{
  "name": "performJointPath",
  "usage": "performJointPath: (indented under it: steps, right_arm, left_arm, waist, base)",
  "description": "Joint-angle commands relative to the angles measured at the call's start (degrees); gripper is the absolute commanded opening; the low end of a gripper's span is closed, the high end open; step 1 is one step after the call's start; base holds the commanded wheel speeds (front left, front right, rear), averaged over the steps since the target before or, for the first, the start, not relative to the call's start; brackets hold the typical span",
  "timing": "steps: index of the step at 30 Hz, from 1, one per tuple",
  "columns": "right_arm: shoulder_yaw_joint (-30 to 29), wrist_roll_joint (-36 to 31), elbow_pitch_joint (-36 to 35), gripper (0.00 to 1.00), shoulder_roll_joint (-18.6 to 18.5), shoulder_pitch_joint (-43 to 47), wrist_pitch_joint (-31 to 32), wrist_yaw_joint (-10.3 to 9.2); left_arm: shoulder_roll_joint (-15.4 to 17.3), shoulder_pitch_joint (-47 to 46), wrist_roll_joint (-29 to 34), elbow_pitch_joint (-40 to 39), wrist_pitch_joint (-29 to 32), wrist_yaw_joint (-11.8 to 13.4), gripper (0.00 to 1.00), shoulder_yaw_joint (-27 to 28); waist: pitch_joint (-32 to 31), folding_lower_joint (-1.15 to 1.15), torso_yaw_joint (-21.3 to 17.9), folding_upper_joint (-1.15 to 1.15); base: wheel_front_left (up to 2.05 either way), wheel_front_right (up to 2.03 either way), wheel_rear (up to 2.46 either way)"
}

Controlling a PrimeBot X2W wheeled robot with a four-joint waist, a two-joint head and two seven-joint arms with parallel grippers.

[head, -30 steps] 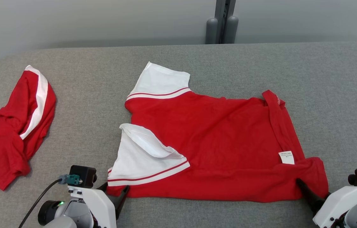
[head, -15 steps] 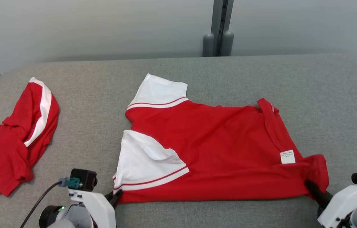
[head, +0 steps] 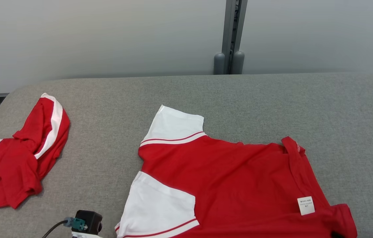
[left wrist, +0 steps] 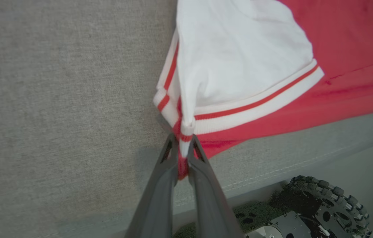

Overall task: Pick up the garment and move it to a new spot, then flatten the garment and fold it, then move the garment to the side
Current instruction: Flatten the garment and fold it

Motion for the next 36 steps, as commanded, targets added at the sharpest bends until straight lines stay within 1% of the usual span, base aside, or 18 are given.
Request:
performJointPath:
  steps: [1,4,5,6,7,10,16,21,24,28,31,33,36]
  right_arm:
    - [-1.10,-0.90,-0.67,0.00,0.34,0.99,0.83,0.02]
    - [-2.42,-2.17,-1.71,0.00,1.60,2.11,1.79,0.02]
    - [-2.78,-2.60,-1.93,0.38,1.96,2.24,2.06,0.02]
    - [-3.27,-3.01,-2.13,1.00,2.39,2.35,2.31,0.02]
    - [-3.68,-3.28,-2.29,1.00,2.82,2.43,2.60,0.02]
    - [-4.67,-3.89,-3.08,1.00,4.09,2.27,3.21,0.03]
    - [-8.26,-5.53,-6.36,1.00,5.67,2.69,2.12,0.08]
    - [-9.07,-6.64,-8.22,1.00,6.38,2.12,2.17,0.07]
    - [-9.13,-7.45,-9.29,1.00,6.85,1.49,1.95,0.08]
    - [-9.34,-9.32,-10.64,1.00,6.63,-0.79,0.12,0.07]
    - [-8.58,-11.53,-10.99,1.00,6.29,-4.70,-1.16,0.08]
    - [-7.42,-13.35,-10.73,1.00,5.90,-8.23,-1.99,0.08]
    - [-4.81,-15.99,-9.62,1.00,5.40,-13.98,-2.67,0.07]
  left_arm:
    - [0.87,0.84,-0.22,-0.40,0.38,0.77,0.00,-0.16]
    - [1.39,1.47,-0.35,-1.22,0.86,1.42,0.00,-0.48]
    - [1.47,1.55,-0.30,-1.44,0.81,1.65,0.00,-0.41]
    - [1.54,1.64,-0.19,-1.62,0.77,1.96,0.35,-0.42]
    - [1.60,1.77,-0.27,-1.74,1.29,1.86,1.00,-0.71]
    - [1.80,1.97,-0.40,-2.40,1.70,2.14,1.00,-0.67]
    - [3.46,0.18,1.83,-3.72,-1.22,3.83,1.00,1.29]
    - [3.77,-0.73,3.02,-4.83,-3.06,4.73,1.00,2.21]
    - [3.39,-1.69,3.88,-5.06,-4.30,4.57,1.00,2.68]
    - [3.18,-4.55,5.63,-4.95,-5.57,3.65,1.00,3.40]
    - [2.91,-8.83,7.08,-4.77,-4.26,2.47,1.00,3.44]
    - [2.75,-12.61,7.99,-3.83,-3.28,1.10,1.00,3.81]
    - [2.07,-18.90,8.90,-1.84,-0.98,-1.84,1.00,4.05]
  waist:
    - [0.03,0.00,-0.09,0.00]
    - [-0.02,0.00,-0.19,0.00]
    - [-0.04,0.00,-0.21,0.00]
    - [-0.09,0.00,-0.23,0.00]
    - [-0.13,0.00,-0.25,0.00]
    - [-0.36,0.00,-0.29,0.00]
    - [-0.50,0.00,-0.03,0.00]
    - [-0.32,0.00,-0.14,0.00]
    - [-0.25,0.00,-0.24,0.00]
    - [0.91,0.00,-0.29,0.00]
    - [3.02,0.00,-0.49,0.00]
    - [4.68,0.00,-0.60,0.00]
    - [7.37,0.00,-0.71,0.00]
  base:
    - [0.00,0.00,0.00]
    - [0.00,0.00,0.00]
    - [0.00,0.00,0.00]
    - [0.00,0.00,0.00]
    - [0.00,0.00,0.00]
    - [0.00,0.00,0.00]
    - [0.00,0.00,0.00]
    - [0.00,0.00,0.00]
    - [0.00,0.00,0.00]
    - [0.00,0.00,0.00]
    - [0.00,0.00,0.00]
    - [0.00,0.00,0.00]
    - [0.00,0.00,0.00]
